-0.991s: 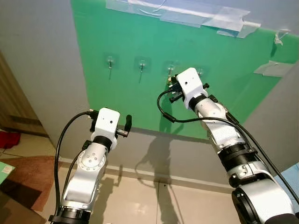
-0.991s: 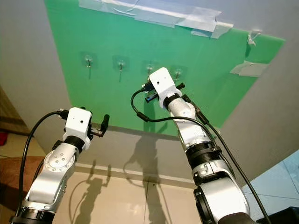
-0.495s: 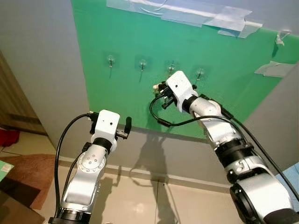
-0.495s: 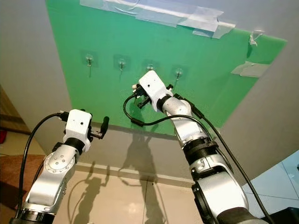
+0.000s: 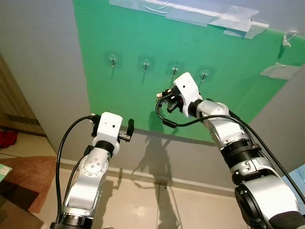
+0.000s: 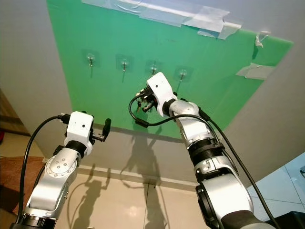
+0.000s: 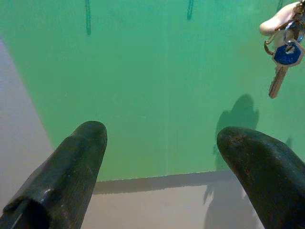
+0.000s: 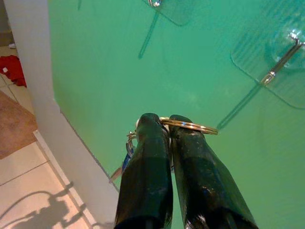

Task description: Hang keys on a hook

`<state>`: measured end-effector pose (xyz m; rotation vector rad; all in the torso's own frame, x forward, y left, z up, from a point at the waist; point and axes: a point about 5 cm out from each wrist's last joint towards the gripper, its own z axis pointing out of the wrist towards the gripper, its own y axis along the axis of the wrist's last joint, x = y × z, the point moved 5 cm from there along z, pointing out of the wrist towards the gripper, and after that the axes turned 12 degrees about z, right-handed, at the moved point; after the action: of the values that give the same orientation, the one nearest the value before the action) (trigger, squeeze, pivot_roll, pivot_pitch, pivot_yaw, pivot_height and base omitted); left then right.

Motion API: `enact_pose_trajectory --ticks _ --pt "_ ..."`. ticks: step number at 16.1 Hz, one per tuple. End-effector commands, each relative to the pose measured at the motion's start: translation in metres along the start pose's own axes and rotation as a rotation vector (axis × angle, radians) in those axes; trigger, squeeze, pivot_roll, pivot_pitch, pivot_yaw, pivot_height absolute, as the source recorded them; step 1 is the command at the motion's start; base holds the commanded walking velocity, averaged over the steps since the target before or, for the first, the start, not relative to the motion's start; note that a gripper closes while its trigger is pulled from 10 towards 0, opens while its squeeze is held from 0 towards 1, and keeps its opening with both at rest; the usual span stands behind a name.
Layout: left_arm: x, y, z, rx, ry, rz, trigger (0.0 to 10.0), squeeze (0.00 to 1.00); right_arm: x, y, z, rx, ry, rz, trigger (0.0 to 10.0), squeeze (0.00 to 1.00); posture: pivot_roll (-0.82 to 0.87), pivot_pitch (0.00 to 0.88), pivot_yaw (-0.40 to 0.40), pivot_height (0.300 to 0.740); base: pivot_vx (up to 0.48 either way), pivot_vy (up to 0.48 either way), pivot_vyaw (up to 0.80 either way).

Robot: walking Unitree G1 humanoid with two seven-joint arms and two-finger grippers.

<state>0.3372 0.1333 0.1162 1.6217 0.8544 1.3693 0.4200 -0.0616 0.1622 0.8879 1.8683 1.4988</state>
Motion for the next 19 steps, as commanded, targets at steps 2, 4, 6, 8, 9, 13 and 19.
enact_pose_trajectory --ticks 2,4,6,8,9,13,19 --pt "-0.003 0.002 -0.001 -0.003 -0.001 -0.003 10.0 0.0 -0.011 0.007 -0.003 -0.001 -0.033 0.03 0.0 0.0 0.04 0.038 -0.135 0.74 0.0 0.0 0.0" --pt "-0.003 0.002 -0.001 -0.002 0.001 -0.004 10.0 0.0 -0.016 0.009 -0.002 0.0 -0.069 0.061 0.0 0.0 0.04 0.038 -0.135 0.74 0.0 0.0 0.0" --pt "-0.003 0.002 -0.002 -0.001 0.003 -0.004 10.0 0.0 -0.023 0.018 -0.002 -0.031 -0.116 0.074 0.0 0.0 0.04 0.033 -0.14 0.74 0.0 0.0 0.0" --pt "-0.003 0.001 -0.002 -0.001 0.005 -0.003 10.0 0.0 -0.024 0.024 -0.004 -0.047 -0.118 -0.064 0.0 0.0 0.05 0.021 -0.145 0.74 0.0 0.0 0.0" --pt "-0.003 0.001 -0.002 0.0 0.006 -0.003 10.0 0.0 -0.026 0.028 -0.005 -0.047 -0.123 -0.128 0.0 0.0 0.05 0.017 -0.146 0.74 0.0 0.0 0.0" --pt "-0.003 0.002 -0.001 0.0 0.012 -0.003 10.0 0.0 -0.03 0.029 -0.006 -0.019 -0.099 -0.253 0.0 0.0 0.04 0.015 -0.152 0.74 0.0 0.0 0.0" --pt "-0.003 0.002 0.001 0.001 0.017 -0.006 10.0 0.0 -0.029 0.02 -0.007 0.062 0.007 -0.398 0.0 0.0 0.04 0.02 -0.157 0.74 0.0 0.0 0.0"
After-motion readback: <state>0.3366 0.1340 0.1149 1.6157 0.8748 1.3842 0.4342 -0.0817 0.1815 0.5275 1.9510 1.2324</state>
